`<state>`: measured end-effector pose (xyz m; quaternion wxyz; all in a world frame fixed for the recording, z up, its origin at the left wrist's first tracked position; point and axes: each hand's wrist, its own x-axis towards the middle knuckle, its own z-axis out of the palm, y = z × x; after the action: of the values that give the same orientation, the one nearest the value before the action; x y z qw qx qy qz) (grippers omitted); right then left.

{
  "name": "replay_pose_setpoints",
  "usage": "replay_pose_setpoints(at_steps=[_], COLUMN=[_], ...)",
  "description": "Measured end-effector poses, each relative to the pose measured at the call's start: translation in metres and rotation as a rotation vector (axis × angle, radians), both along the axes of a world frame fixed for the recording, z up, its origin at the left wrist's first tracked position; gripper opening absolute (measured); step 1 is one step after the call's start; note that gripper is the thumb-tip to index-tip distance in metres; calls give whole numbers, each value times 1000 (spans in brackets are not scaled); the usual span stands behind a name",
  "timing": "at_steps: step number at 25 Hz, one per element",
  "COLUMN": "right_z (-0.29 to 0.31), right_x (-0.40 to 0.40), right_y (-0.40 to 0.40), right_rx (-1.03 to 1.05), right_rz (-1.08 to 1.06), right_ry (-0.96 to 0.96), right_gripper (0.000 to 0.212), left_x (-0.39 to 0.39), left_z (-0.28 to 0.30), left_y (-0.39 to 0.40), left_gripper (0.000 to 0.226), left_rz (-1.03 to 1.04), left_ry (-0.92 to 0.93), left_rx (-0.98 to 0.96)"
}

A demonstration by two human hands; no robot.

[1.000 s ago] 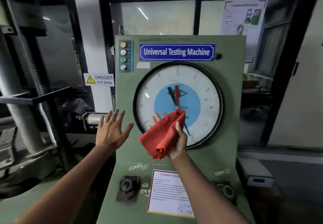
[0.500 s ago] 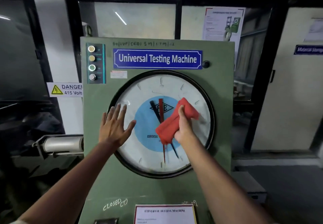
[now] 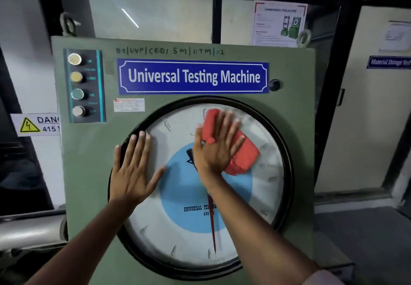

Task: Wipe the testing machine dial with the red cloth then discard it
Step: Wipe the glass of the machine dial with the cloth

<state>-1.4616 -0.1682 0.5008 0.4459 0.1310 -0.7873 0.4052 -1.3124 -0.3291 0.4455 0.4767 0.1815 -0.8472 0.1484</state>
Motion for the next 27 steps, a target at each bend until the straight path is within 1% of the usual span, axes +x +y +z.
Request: replay_pose_setpoints(at_steps=[2, 3, 4, 5, 6, 7, 8, 9, 10, 11, 12, 13, 14, 16, 17, 18, 19, 20, 21, 22, 23, 24, 26, 27], right_z=[-22, -38, -53, -64, -67, -61, -46, -27, -7, 7, 10, -1, -18, -46, -48, -39, -21, -2, 14, 20, 13, -7, -51, -59], right_x=[-1, -6, -13, -23, -31, -36, -37, -34, -25, -14, -3, 4, 4, -11, -23, -33, -38, -37, -29, -17, -4, 1, -6, -18], right_y=[7, 23, 43, 63, 77, 82, 77, 61, 39, 17, 2, -4, 4, 50, 69, 80, 80, 67, 48, 29, 16, 14, 50, 73], right_rx=[288, 399, 484, 539, 539, 484, 378, 258, 186, 176, 223, 312, 408, 553, 583, 568, 485, 380, 321, 323, 371, 462, 616, 667], right_rz=[127, 187, 220, 205, 165, 111, 72, 44, 57, 100, 159, 209, 240, 254, 220, 179, 141, 106, 104, 143, 200, 255, 297, 285], right_ry=[241, 315, 338, 327, 283, 216, 144, 99, 73, 93, 151, 226, 280, 326, 329, 290, 235, 177, 127, 133, 191, 281, 388, 410], right_gripper=[72, 71, 71, 70, 69, 69, 69, 69, 71, 72, 72, 71, 70, 70, 69, 69, 69, 70, 73, 75, 77, 78, 74, 71], left_x=[-6, -8, -8, -8, -7, -6, -5, -5, -5, -4, -3, 0, 2, 7, 9, 10, 11, 11, 11, 12, 14, 16, 22, 25], left_z=[-4, -5, -6, -6, -5, -3, -3, -2, -2, -1, 0, 0, 3, 7, 8, 9, 9, 10, 10, 11, 12, 14, 19, 20], left_y=[-2, -2, -1, -1, -1, 0, 2, 4, 6, 7, 8, 9, 8, 7, 7, 8, 8, 8, 8, 7, 7, 6, 3, 2], left_gripper=[92, 92, 92, 93, 93, 93, 93, 93, 93, 92, 92, 92, 91, 90, 90, 90, 89, 89, 89, 89, 89, 89, 89, 90], left_rz=[11, 14, 15, 17, 19, 20, 21, 24, 29, 33, 36, 38, 37, 40, 39, 38, 37, 37, 37, 39, 40, 40, 36, 36], left_ry=[35, 44, 44, 37, 27, 22, 21, 21, 22, 24, 25, 24, 19, -15, -31, -39, -43, -44, -42, -40, -42, -51, -94, -115], left_rx=[-1, -2, -6, -7, -5, -3, 0, 4, 10, 11, 5, -2, -9, -20, -23, -21, -17, -14, -11, -13, -22, -34, -45, -43])
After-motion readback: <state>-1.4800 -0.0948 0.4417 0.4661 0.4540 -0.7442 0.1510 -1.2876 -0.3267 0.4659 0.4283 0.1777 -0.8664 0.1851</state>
